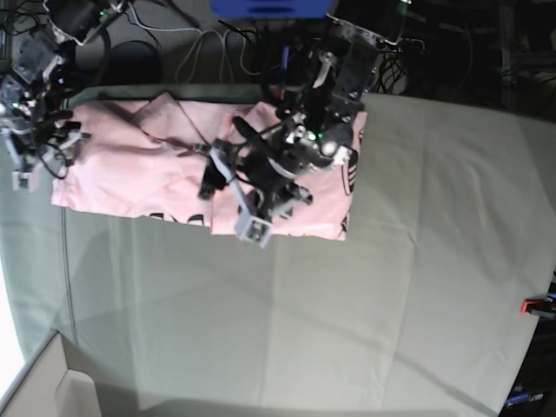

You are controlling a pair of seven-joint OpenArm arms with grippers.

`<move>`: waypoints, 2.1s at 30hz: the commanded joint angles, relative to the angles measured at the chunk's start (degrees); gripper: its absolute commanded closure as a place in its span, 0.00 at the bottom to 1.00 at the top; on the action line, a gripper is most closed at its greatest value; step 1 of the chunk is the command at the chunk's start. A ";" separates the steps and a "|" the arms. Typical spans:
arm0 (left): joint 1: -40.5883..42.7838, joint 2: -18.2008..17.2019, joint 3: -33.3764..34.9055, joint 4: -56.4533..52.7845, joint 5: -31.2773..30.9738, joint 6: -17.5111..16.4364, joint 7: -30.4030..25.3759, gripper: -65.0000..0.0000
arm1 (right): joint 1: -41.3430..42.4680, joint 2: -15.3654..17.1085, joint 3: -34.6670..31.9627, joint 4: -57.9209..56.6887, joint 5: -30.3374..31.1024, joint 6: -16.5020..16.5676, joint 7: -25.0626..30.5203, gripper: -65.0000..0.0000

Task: Layout the t-shirt on the table in an organized manner, then fold the t-shirt properly
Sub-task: 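Fold the strip end with the left gripper toward the right gripper, then fold the other strip end with the right gripper over the stack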

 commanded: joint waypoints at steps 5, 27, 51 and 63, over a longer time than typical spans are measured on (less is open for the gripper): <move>0.69 -2.87 -0.05 7.78 -0.43 -0.28 -1.29 0.40 | 0.64 1.86 0.06 -3.33 0.55 0.14 1.03 0.44; 8.43 -8.85 -43.66 12.00 -0.52 -0.80 -1.29 0.40 | 0.20 -1.65 -0.03 -2.18 0.82 0.14 1.20 1.00; 8.52 -12.10 -51.92 12.09 -0.52 -0.80 -1.20 0.40 | -12.20 -10.34 -23.77 33.07 0.73 0.14 -0.64 1.00; 9.75 -13.68 -51.92 12.53 -0.34 -0.80 -1.20 0.40 | -13.17 -10.34 -52.43 33.16 0.55 0.14 -0.38 1.00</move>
